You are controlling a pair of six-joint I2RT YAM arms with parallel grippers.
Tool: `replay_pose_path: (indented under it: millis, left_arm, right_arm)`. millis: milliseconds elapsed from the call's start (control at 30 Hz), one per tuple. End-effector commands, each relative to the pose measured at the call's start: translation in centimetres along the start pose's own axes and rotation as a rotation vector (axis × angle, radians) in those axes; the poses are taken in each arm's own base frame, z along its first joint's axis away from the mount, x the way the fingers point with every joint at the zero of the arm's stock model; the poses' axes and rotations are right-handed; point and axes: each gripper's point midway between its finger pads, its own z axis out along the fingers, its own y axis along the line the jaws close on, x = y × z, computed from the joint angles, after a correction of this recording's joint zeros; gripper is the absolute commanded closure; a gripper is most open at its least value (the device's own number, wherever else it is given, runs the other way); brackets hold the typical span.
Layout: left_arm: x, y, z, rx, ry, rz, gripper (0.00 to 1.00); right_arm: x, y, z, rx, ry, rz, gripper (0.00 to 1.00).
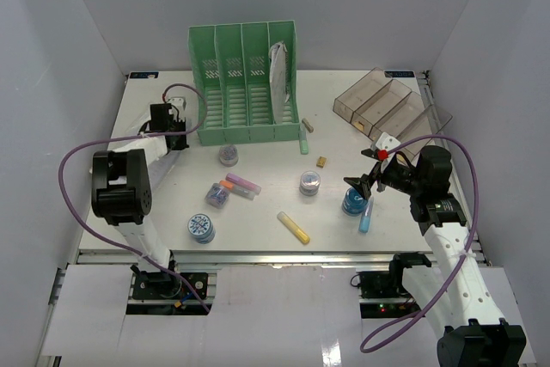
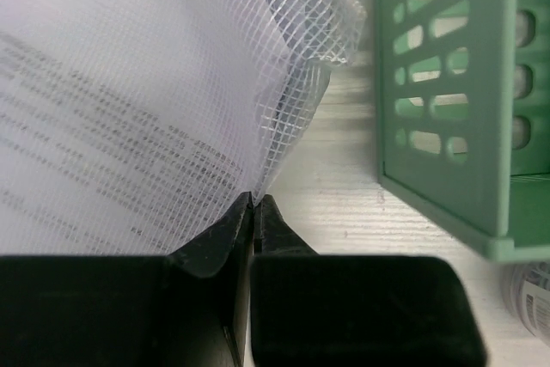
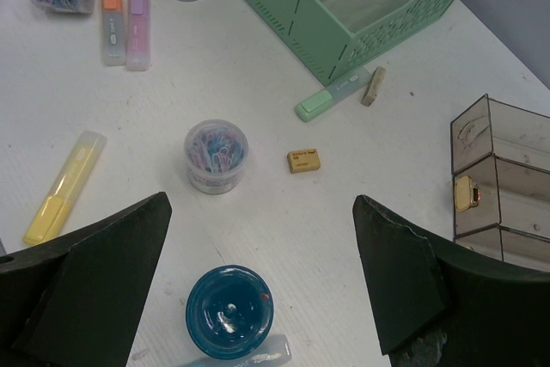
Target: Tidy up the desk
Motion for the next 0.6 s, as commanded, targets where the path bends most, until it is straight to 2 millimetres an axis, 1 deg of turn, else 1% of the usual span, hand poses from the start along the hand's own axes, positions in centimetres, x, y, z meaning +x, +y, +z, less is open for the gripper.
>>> replay_pose_path:
  millis: [0,67,233,333,367,433,500,567]
  left_arm:
    - [-5.3,2.8,-4.8,-0.067,-0.155,-0.09,1.0]
    - [-6.6,3.0,-6.4,-0.063,-0.204,-0.128,1.0]
    - [-9.4,1.1,-10.1,0.048,-0.313,-0.157,1.0]
    - [-11.3,0.5,-12.8,0.08,-0.388,-0.16,1.0]
    - [-11.8,0.3,-13.4,0.092,-0.403,-0.161,1.0]
    - [-13.2,-0.1,-15.7,0.111,-0.461,-0.156,1.0]
    - [-14.2,-0.5,-17.2,0.138,-0.496,-0.154,1.0]
    - [-15.5,-0.9,-19.4,0.159,-0.548,-0.165,1.0]
  right_arm:
    - [-0.1,0.5,0.0,-0.024,-0.015,-0.002,0.07]
    - [-0.1,0.5,0.0,-0.027,-0.017,-0.001,0.07]
    - [0.0,0.9,0.1,-0.05,-0.018,0.01,0.07]
    - [0.2,1.1,0.3,-0.067,-0.015,0.027,0.07]
    - [0.4,1.2,0.4,-0.074,-0.011,0.035,0.07]
    - [0.5,1.2,0.5,-0.083,-0.008,0.044,0.07]
    - [0.5,1.3,0.5,-0.091,-0.008,0.05,0.07]
    - [0.5,1.4,0.5,-0.097,-0.009,0.051,0.07]
